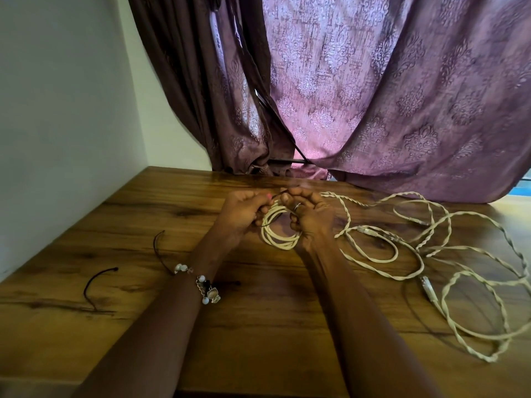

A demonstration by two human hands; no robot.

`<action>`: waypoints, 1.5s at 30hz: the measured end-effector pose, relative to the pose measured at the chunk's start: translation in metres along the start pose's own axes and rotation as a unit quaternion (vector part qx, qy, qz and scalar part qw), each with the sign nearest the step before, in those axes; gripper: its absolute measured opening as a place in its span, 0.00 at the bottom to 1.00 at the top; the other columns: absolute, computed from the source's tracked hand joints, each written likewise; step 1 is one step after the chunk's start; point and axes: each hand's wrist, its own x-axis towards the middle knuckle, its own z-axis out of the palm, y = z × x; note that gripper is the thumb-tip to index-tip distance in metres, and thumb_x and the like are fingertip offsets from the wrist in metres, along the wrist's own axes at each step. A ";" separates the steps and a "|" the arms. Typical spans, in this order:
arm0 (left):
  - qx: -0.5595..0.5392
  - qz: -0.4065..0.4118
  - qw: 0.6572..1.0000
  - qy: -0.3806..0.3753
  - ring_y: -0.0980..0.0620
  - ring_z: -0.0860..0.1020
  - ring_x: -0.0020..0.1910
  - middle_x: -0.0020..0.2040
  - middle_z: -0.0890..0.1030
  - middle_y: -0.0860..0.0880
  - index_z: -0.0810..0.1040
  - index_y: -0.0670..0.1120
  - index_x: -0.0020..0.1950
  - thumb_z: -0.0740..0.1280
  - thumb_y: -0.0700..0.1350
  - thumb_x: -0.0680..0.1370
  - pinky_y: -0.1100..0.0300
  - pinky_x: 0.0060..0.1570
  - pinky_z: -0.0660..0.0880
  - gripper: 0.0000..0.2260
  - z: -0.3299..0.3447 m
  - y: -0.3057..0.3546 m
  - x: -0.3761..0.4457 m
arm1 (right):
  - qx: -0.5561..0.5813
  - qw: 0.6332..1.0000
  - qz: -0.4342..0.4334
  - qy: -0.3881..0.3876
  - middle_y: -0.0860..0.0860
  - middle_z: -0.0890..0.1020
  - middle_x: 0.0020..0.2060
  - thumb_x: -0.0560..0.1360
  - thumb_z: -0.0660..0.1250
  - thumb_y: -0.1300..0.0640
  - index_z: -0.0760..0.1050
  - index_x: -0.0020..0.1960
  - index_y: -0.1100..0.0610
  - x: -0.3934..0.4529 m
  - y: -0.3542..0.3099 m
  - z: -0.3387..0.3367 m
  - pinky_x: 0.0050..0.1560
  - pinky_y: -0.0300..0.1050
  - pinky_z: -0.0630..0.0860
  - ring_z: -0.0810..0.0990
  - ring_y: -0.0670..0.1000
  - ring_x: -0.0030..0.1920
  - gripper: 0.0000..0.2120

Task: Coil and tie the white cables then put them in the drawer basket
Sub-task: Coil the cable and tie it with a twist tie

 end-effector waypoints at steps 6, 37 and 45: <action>-0.004 0.014 0.999 0.035 0.58 0.63 0.17 0.21 0.72 0.51 0.79 0.42 0.38 0.69 0.44 0.76 0.70 0.20 0.59 0.08 -0.001 0.001 -0.002 | 0.011 1.000 0.012 -0.016 0.44 0.80 0.23 0.75 0.63 0.67 0.73 0.43 0.55 -0.004 -0.003 0.000 0.33 0.46 0.71 0.77 0.48 0.29 0.08; 0.029 0.005 0.997 0.068 0.57 0.66 0.14 0.27 0.73 0.43 0.77 0.39 0.37 0.68 0.39 0.76 0.71 0.16 0.60 0.08 0.000 0.009 -0.012 | -0.029 0.997 -0.009 -0.071 0.43 0.79 0.20 0.76 0.60 0.71 0.70 0.41 0.55 -0.036 -0.022 0.004 0.27 0.38 0.72 0.76 0.40 0.21 0.12; 0.053 0.019 0.998 0.009 0.59 0.67 0.19 0.22 0.73 0.52 0.79 0.39 0.41 0.69 0.41 0.76 0.68 0.20 0.64 0.06 -0.002 0.001 -0.008 | 0.033 0.991 -0.065 -0.110 0.49 0.83 0.31 0.70 0.70 0.71 0.75 0.53 0.60 -0.028 -0.015 0.004 0.21 0.32 0.62 0.71 0.42 0.20 0.14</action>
